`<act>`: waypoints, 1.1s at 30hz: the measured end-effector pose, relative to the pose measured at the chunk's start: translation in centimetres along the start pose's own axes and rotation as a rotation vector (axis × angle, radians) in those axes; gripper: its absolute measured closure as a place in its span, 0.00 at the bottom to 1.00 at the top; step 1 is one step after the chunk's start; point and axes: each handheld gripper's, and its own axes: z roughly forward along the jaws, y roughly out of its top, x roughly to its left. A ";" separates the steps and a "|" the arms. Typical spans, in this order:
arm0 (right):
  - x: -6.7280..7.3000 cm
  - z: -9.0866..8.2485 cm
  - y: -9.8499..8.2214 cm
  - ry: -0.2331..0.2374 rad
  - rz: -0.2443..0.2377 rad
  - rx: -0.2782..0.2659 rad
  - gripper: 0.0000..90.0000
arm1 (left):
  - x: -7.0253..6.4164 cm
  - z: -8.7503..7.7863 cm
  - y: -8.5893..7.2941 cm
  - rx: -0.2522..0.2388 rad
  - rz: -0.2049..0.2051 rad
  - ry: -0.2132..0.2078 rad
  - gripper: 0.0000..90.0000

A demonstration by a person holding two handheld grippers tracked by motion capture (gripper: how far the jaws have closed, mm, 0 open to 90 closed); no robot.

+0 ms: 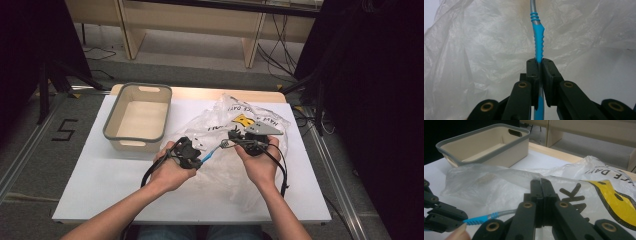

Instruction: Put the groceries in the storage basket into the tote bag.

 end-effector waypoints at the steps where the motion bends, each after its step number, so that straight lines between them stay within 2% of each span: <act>1: 0.0 0.0 0.0 0.000 0.000 0.000 1.00 | 0.0 0.1 0.1 0.003 0.002 0.000 0.93; 25: 0.4 0.2 -0.1 0.015 -0.008 0.006 1.00 | -0.1 2.3 3.1 -0.009 -0.053 -0.003 0.93; 33: 0.5 0.2 -0.1 0.021 -0.005 0.002 1.00 | -0.4 3.2 3.8 0.016 -0.059 0.000 0.93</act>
